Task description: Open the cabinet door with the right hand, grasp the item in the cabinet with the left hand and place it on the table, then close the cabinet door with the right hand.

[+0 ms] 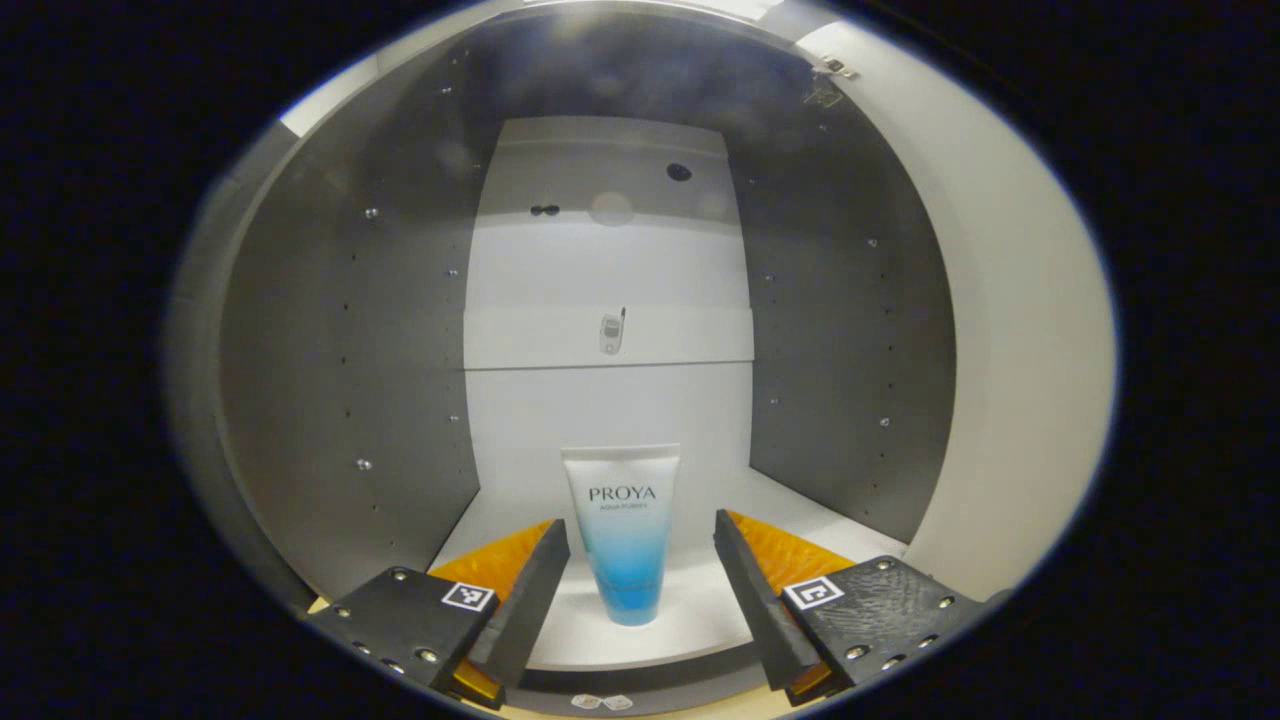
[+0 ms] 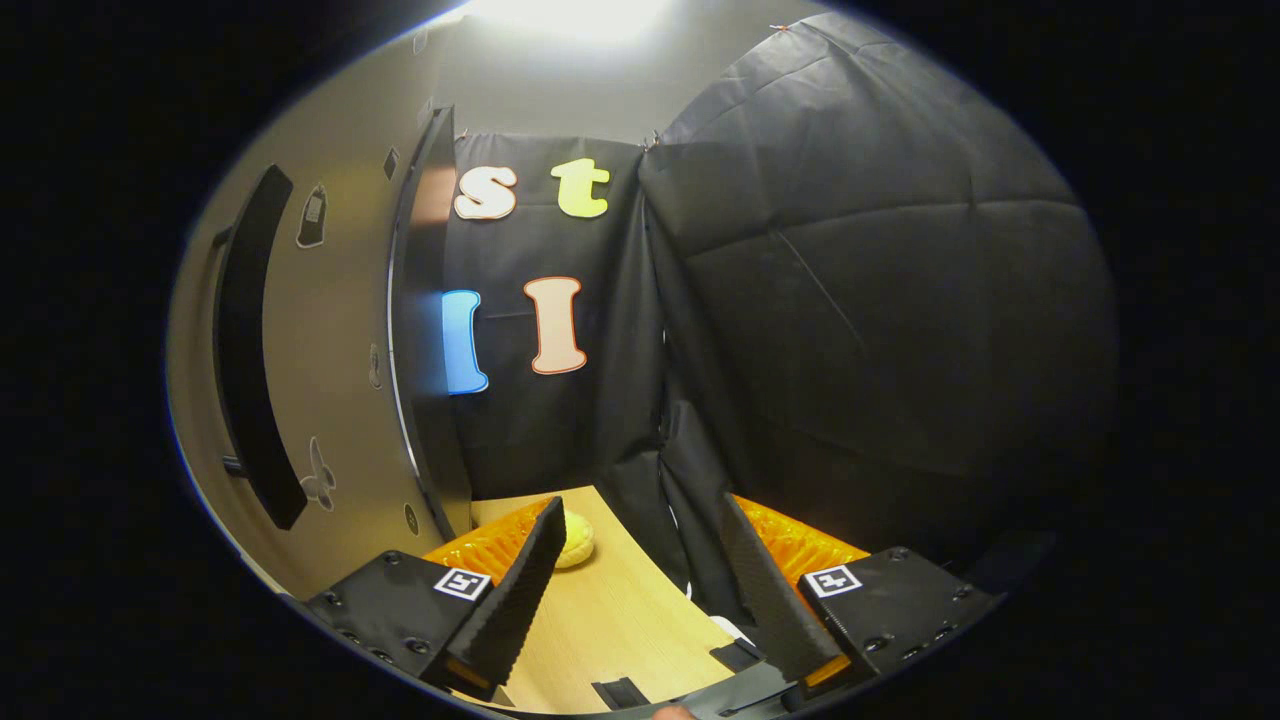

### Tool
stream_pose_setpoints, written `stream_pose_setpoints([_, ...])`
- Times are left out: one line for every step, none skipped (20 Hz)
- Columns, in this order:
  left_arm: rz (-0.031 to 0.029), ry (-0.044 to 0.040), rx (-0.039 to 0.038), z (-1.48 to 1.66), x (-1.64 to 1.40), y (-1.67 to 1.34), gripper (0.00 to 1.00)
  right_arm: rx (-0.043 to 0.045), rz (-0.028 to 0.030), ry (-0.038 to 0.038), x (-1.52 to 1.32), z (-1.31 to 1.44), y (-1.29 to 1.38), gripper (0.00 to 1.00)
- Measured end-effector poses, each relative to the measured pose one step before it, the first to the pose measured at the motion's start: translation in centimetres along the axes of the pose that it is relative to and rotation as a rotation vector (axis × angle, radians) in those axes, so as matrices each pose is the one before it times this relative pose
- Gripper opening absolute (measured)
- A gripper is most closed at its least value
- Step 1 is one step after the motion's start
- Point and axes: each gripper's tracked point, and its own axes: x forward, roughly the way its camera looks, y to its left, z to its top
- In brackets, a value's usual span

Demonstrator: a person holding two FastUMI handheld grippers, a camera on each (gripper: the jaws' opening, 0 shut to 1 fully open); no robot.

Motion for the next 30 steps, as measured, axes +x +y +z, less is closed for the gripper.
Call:
stream_pose_setpoints([0.00298, 0.00089, -0.00387, -0.189, 0.207, 0.132, 0.80, -0.00164, -0.00157, 0.00091, 0.063, -0.049, 0.090, 0.93])
stream_pose_setpoints([0.00699, -0.00216, -0.00237, -0.018, 0.204, 0.128, 0.73, -0.00235, -0.00038, 0.00006, -0.030, 0.069, 0.024, 0.93])
stream_pose_setpoints([0.01448, -0.00654, -0.00119, 0.093, -0.055, 0.296, 0.66, -0.00238, -0.00191, -0.00141, 0.055, -0.045, 0.047, 0.93])
stream_pose_setpoints([0.00512, -0.00001, -0.00126, 0.019, 0.493, 0.088, 0.59, -0.00275, 0.00032, -0.00013, -0.027, -0.012, -0.026, 0.98])
stream_pose_setpoints([-0.00128, -0.00030, -0.00300, -0.049, -0.560, 0.043, 0.52, -0.00201, 0.00085, -0.00119, 0.006, 0.076, 0.128, 0.98])
stream_pose_setpoints([-0.00364, 0.00041, -0.00272, 0.018, 0.098, -0.011, 0.49, -0.00222, 0.00238, -0.00283, 0.000, 0.098, 0.024, 0.98])
stream_pose_setpoints([-0.00308, 0.00322, -0.00033, -0.086, -0.330, 0.016, 0.48, -0.00138, 0.00231, -0.00202, 0.069, -0.063, -0.063, 0.98])
stream_pose_setpoints([0.00022, 0.00141, -0.00345, 0.087, -0.264, 0.059, 0.48, -0.00006, 0.00293, -0.00170, 0.020, 0.027, -0.072, 0.98])
stream_pose_setpoints([-0.00090, -0.00250, -0.00787, 0.065, -0.316, 0.035, 0.48, 0.00183, 0.00465, -0.00254, 0.079, 0.065, 0.110, 0.98])
stream_pose_setpoints([-0.00161, -0.00953, -0.00890, 0.285, -0.437, 0.020, 0.49, 0.00375, 0.00522, -0.00153, 0.057, 0.047, 0.030, 0.93])
stream_pose_setpoints([0.00253, -0.01359, -0.00480, 0.338, -0.620, 0.251, 0.48, 0.00459, 0.00817, -0.00069, 0.005, -0.054, 0.092, 0.93])
stream_pose_setpoints([0.00342, -0.01522, -0.00039, 0.470, -0.587, 0.213, 0.49, 0.00313, 0.01010, -0.00084, 0.067, 0.026, 0.105, 0.93])
stream_pose_setpoints([0.00429, -0.01379, 0.00131, 0.530, -0.730, 0.239, 0.47, 0.00029, 0.00815, -0.00071, 0.180, 0.072, 0.115, 0.93])
stream_pose_setpoints([0.00488, -0.01297, 0.00306, 0.579, -0.734, 0.305, 0.47, -0.00142, 0.01053, -0.00273, 0.062, 0.180, 0.015, 0.93])
stream_pose_setpoints([0.00696, -0.01300, 0.00226, 0.424, -0.803, 0.216, 0.47, -0.00217, 0.01165, -0.00414, 0.048, 0.106, 0.202, 0.93])
stream_pose_setpoints([0.00686, -0.01308, 0.00021, 0.592, -0.816, 0.383, 0.47, -0.00238, 0.01332, -0.00578, 0.064, 0.254, 0.166, 0.93])
stream_pose_setpoints([0.00939, -0.01220, -0.00079, 0.573, -0.859, 0.536, 0.47, -0.00235, 0.01287, -0.00421, 0.066, 0.087, 0.140, 0.93])
stream_pose_setpoints([0.01100, -0.00789, 0.00092, 0.460, -0.887, 0.536, 0.47, -0.00276, 0.01434, -0.00270, 0.039, 0.120, 0.156, 0.93])
stream_pose_setpoints([0.01328, -0.00465, 0.00353, 0.121, -0.817, 0.614, 0.47, -0.00300, 0.01236, -0.00188, 0.146, 0.049, 0.153, 0.93])
stream_pose_setpoints([0.01400, -0.00377, 0.00464, 0.197, -0.763, 0.427, 0.47, -0.00356, 0.01634, -0.00237, 0.134, 0.114, 0.131, 0.98])
stream_pose_setpoints([0.01589, -0.00281, 0.00384, 0.103, -1.056, 0.717, 0.47, -0.00266, 0.01270, -0.00185, 0.095, 0.054, 0.179, 0.98])
stream_pose_setpoints([0.01795, -0.00051, 0.00435, -0.065, -1.049, 0.729, 0.47, -0.00165, 0.01620, -0.00197, 0.086, 0.078, 0.188, 0.93])
stream_pose_setpoints([0.02001, 0.00036, 0.00281, -0.177, -1.037, 0.870, 0.47, -0.00037, 0.01647, -0.00044, 0.157, -0.033, 0.181, 0.93])
stream_pose_setpoints([0.01681, 0.00023, 0.00045, -0.095, -0.944, 0.745, 0.47, 0.00044, 0.01376, 0.00009, 0.126, -0.005, 0.148, 0.93])
stream_pose_setpoints([0.01853, 0.00149, -0.00152, -0.139, -0.825, 0.669, 0.47, 0.00109, 0.01377, -0.00082, 0.099, 0.024, 0.092, 0.93])
stream_pose_setpoints([0.01723, 0.00097, -0.00204, -0.227, -0.949, 0.757, 0.47, 0.00168, 0.01243, -0.00147, 0.049, 0.055, 0.123, 0.93])
stream_pose_setpoints([0.02027, 0.00164, 0.00064, -0.099, -0.905, 0.856, 0.47, 0.00119, 0.01273, -0.00333, 0.032, 0.071, 0.122, 0.93])
stream_pose_setpoints([0.01573, 0.00020, 0.00137, -0.101, -0.907, 0.834, 0.47, 0.00098, 0.00954, -0.00253, 0.022, 0.073, 0.077, 0.98])
stream_pose_setpoints([0.01436, -0.00112, 0.00303, -0.281, -0.848, 0.578, 0.47, 0.00029, 0.01004, -0.00268, 0.098, -0.023, 0.096, 0.98])
stream_pose_setpoints([0.01367, -0.00143, 0.00412, -0.163, -0.827, 0.738, 0.47, -0.00047, 0.00977, -0.00241, 0.079, 0.014, -0.031, 0.98])
